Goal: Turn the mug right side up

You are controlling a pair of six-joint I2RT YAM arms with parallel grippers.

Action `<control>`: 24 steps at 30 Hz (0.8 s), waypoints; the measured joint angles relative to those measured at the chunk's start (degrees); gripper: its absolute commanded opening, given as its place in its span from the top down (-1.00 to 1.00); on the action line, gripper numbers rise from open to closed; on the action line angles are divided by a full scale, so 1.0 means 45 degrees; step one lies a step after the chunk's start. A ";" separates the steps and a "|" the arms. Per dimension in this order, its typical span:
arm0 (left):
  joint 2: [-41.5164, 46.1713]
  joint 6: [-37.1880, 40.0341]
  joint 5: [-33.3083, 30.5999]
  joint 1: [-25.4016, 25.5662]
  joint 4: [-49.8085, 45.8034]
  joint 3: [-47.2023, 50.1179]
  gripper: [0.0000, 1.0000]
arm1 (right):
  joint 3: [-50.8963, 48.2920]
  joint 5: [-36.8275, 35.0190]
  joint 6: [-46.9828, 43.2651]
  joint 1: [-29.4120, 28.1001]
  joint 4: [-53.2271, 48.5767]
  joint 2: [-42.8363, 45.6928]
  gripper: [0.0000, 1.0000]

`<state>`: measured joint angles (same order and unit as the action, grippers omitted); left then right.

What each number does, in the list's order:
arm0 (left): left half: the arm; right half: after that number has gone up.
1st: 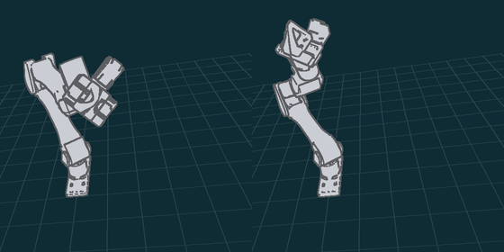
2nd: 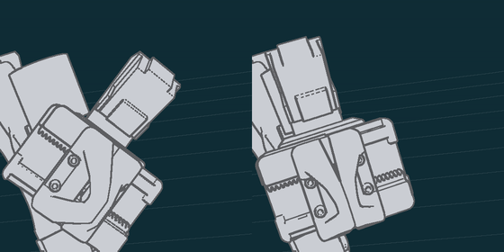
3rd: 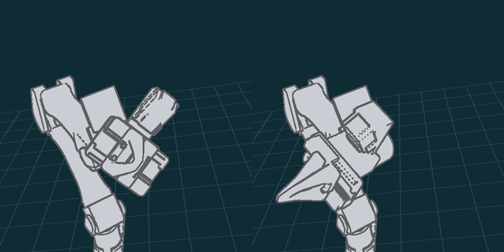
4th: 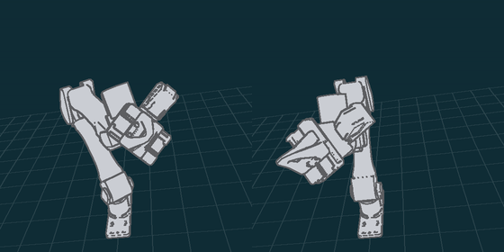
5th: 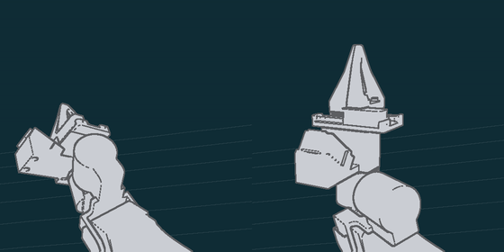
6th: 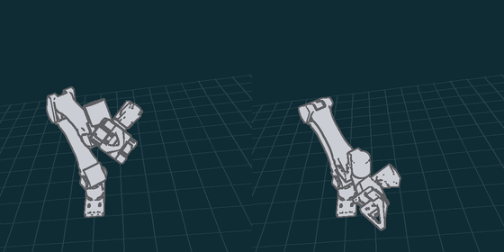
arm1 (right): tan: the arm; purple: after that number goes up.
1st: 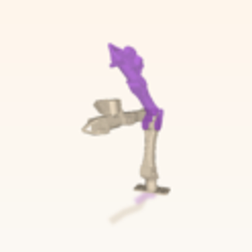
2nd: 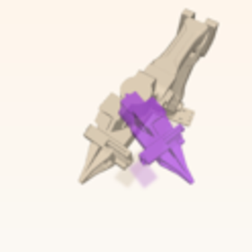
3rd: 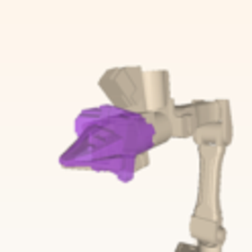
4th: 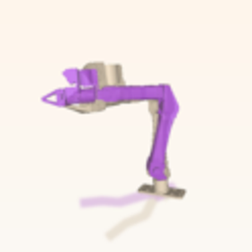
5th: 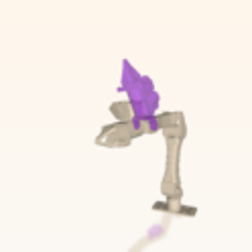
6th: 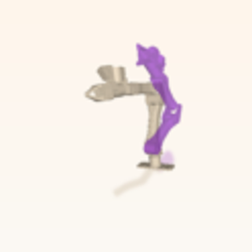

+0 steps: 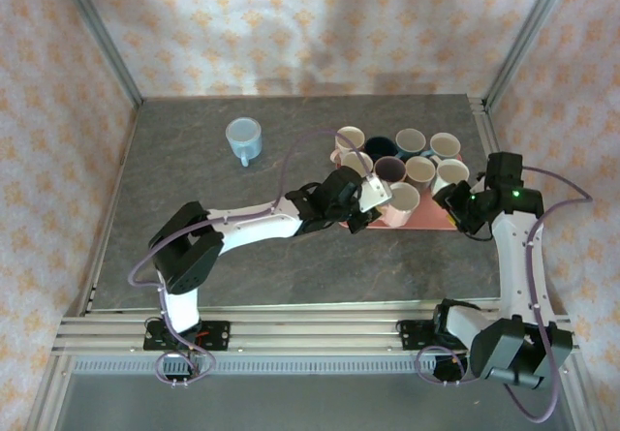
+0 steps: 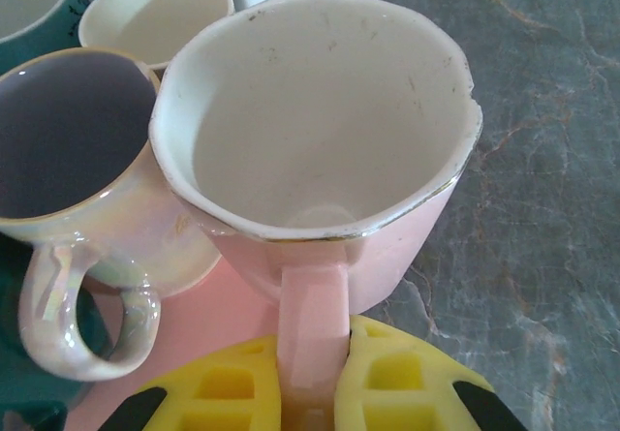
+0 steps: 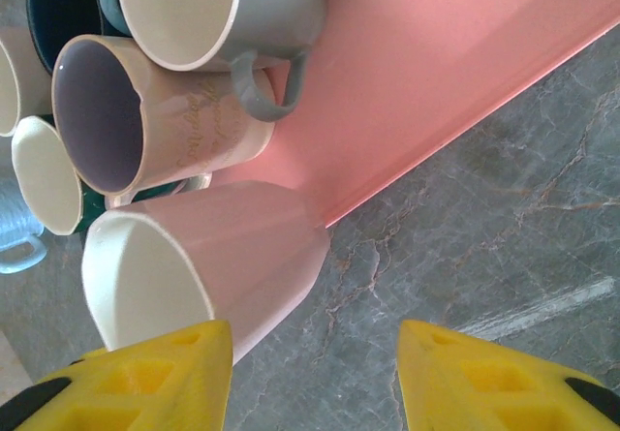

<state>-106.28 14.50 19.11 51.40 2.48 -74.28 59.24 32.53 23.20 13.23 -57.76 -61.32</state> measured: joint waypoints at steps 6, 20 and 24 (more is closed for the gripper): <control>-0.0816 0.0078 -0.0010 0.0005 0.0758 -0.0063 1.00 | -0.0146 0.0117 -0.0330 0.0107 0.0029 -0.0228 0.01; -0.2142 0.0136 -0.0078 0.0165 0.1792 -0.0913 1.00 | -0.0146 0.0223 -0.0850 0.0107 0.0029 -0.0554 0.01; -0.2254 0.0131 -0.0170 0.0165 0.2001 -0.0913 1.00 | -0.0146 0.0355 -0.0850 0.0107 0.0029 -0.0559 0.01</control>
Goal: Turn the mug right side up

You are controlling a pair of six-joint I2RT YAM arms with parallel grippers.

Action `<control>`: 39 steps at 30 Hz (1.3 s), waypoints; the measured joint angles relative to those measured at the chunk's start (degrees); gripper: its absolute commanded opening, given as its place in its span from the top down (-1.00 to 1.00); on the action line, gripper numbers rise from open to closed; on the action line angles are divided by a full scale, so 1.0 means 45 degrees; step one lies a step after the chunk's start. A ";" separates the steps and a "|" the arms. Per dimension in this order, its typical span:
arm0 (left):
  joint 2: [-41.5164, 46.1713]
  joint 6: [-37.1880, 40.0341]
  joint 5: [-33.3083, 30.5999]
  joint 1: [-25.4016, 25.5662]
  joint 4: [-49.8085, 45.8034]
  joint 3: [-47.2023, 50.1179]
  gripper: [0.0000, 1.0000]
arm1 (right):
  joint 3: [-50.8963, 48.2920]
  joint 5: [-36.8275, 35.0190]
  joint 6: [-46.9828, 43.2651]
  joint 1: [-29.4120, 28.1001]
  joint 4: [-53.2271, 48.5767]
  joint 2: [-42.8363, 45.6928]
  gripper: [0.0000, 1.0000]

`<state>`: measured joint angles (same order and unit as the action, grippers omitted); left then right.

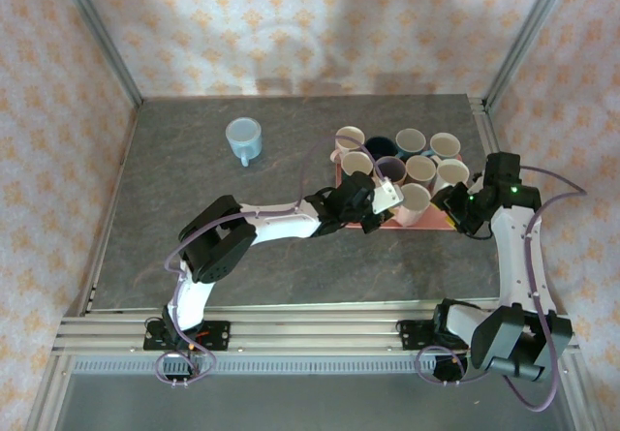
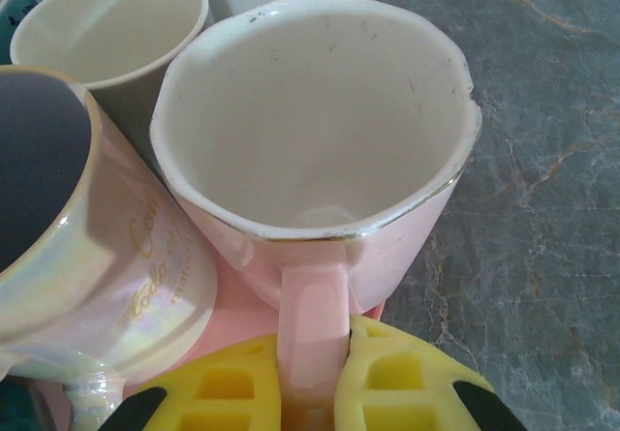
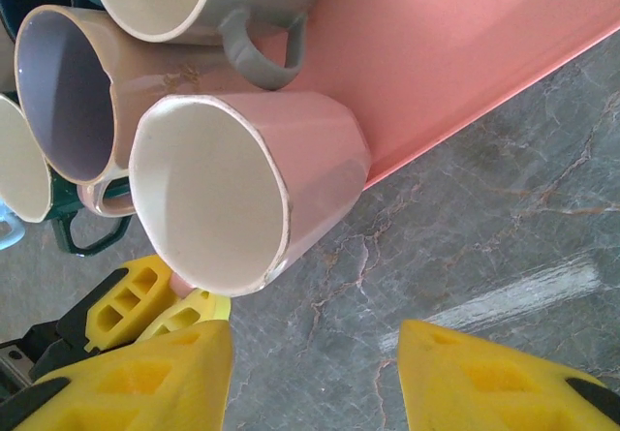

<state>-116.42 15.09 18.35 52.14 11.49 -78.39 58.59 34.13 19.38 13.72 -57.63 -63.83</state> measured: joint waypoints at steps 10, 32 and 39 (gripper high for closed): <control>-0.0019 -0.0151 -0.0189 0.0000 0.0806 0.0024 0.27 | 0.0000 0.0117 0.0000 0.0000 0.0000 -0.0034 0.01; 0.2565 -0.0758 -0.0272 -0.0005 0.1311 0.1613 -0.11 | 0.0005 0.0189 0.0000 0.0000 0.0000 0.0073 0.01; 0.5503 -0.3026 -0.0534 -0.1156 0.1112 0.3342 -0.13 | 0.0350 0.0000 -0.0029 -0.0937 0.0044 0.0359 0.03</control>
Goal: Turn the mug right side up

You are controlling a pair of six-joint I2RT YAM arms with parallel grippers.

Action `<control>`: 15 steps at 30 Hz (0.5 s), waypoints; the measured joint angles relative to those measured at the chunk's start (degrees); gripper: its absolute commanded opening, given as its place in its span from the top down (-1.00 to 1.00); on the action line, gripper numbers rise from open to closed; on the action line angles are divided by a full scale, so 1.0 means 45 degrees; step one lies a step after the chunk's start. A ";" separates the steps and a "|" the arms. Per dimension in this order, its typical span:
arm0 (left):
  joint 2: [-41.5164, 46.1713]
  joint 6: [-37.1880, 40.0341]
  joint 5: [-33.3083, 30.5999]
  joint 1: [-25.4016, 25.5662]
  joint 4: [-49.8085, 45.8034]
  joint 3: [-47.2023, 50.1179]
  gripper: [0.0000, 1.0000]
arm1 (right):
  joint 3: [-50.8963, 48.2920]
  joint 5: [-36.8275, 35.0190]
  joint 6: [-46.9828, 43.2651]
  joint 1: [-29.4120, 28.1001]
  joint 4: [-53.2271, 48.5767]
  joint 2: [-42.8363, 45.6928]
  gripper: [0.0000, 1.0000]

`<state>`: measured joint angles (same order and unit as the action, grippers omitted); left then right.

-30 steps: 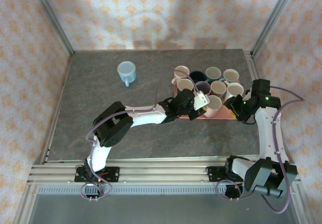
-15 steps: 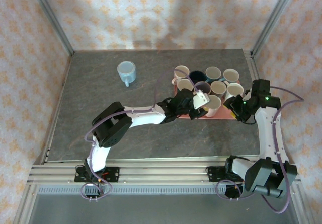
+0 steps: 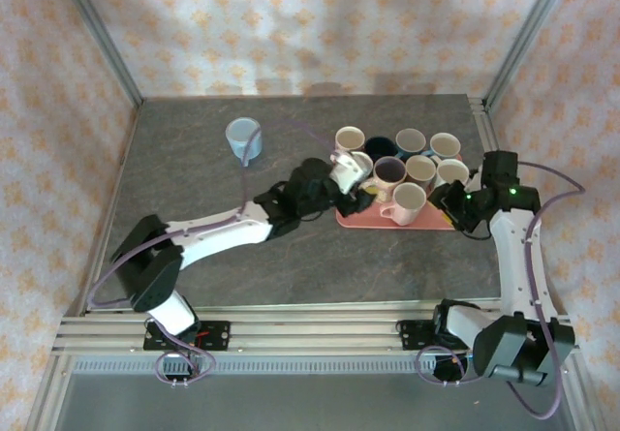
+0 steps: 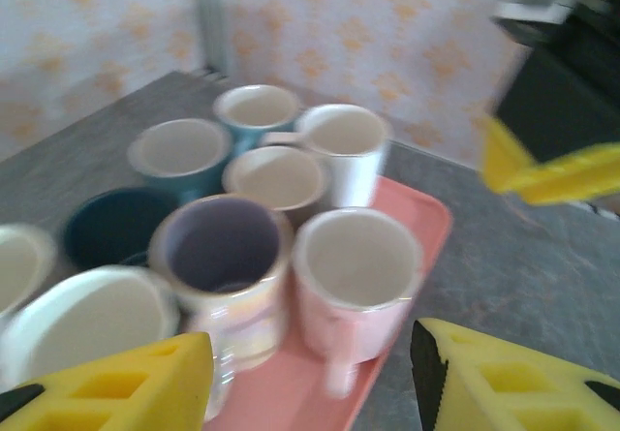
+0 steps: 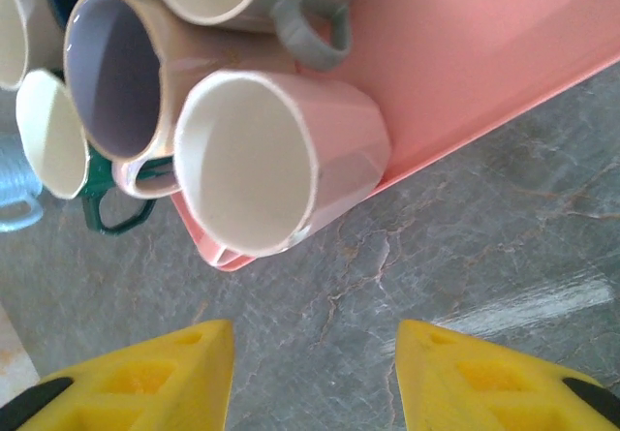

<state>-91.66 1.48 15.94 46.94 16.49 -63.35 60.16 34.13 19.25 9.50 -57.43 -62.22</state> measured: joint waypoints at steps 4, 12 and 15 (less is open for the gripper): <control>0.1423 -0.1491 -0.1224 -0.1778 -0.1263 0.0520 -0.13 | 0.0748 -0.0500 0.0117 -0.1991 0.0350 -0.0175 0.03; 0.2778 -0.4124 -0.4318 -0.4609 -0.5226 0.0291 -0.06 | 0.3186 -0.2302 0.0719 -0.6139 0.1083 -0.3079 0.03; 0.1865 -0.4736 -0.4779 -0.5581 -0.6980 -0.0617 -0.06 | 0.3837 -0.2637 0.0874 -0.6873 0.1273 -0.4177 0.03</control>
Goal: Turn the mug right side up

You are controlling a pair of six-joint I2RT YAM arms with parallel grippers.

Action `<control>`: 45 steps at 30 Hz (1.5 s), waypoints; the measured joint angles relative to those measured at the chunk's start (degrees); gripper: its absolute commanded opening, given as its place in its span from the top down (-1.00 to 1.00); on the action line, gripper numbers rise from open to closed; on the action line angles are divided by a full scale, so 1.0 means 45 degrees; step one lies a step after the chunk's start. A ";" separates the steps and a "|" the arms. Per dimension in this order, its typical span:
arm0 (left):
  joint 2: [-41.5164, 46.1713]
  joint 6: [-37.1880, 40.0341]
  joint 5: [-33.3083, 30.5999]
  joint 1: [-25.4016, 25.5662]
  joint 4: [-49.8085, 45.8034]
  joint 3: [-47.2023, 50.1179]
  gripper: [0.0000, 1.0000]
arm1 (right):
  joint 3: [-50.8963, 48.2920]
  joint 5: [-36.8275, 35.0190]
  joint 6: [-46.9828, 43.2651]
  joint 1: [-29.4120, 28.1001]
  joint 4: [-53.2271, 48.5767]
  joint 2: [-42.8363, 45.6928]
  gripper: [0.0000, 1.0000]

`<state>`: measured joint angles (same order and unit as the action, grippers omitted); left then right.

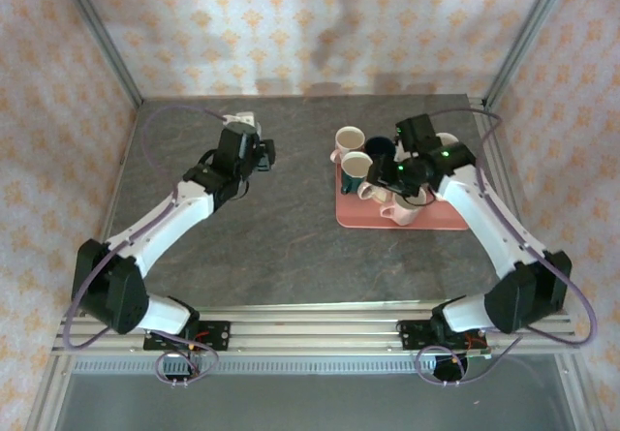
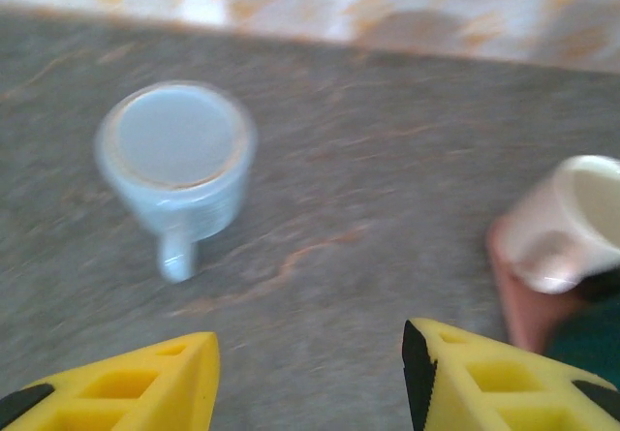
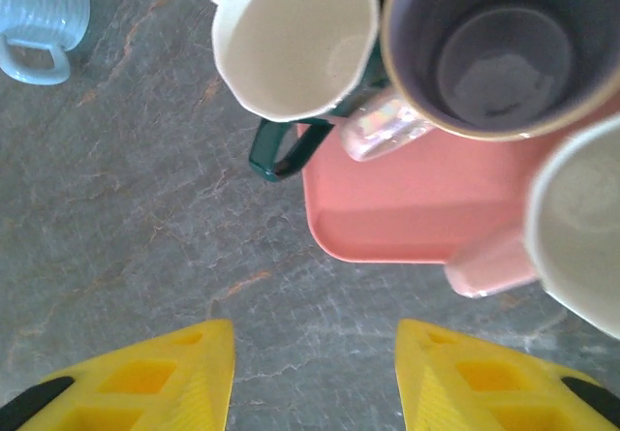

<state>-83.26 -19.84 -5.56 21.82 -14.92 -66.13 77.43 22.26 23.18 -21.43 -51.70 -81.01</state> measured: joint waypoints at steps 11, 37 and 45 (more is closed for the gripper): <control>-0.4240 -0.0976 -0.0539 -0.1098 -0.2890 -0.3133 -0.03 | 0.0350 -0.0287 0.0384 -0.0233 0.0359 -0.0704 0.03; -0.7669 0.1103 0.0486 -0.2307 -0.2055 -0.4784 0.26 | 0.0709 0.0058 0.0957 -0.0228 0.0835 -0.0797 0.03; -0.8058 0.1870 0.0602 -0.2467 -0.1855 -0.5469 0.75 | 0.0923 0.0272 0.1103 -0.0228 0.0826 -0.0797 0.03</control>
<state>-119.52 -11.42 -2.85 10.72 -23.27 -90.74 81.58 23.49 28.14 -22.46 -47.99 -84.60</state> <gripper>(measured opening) 0.217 0.483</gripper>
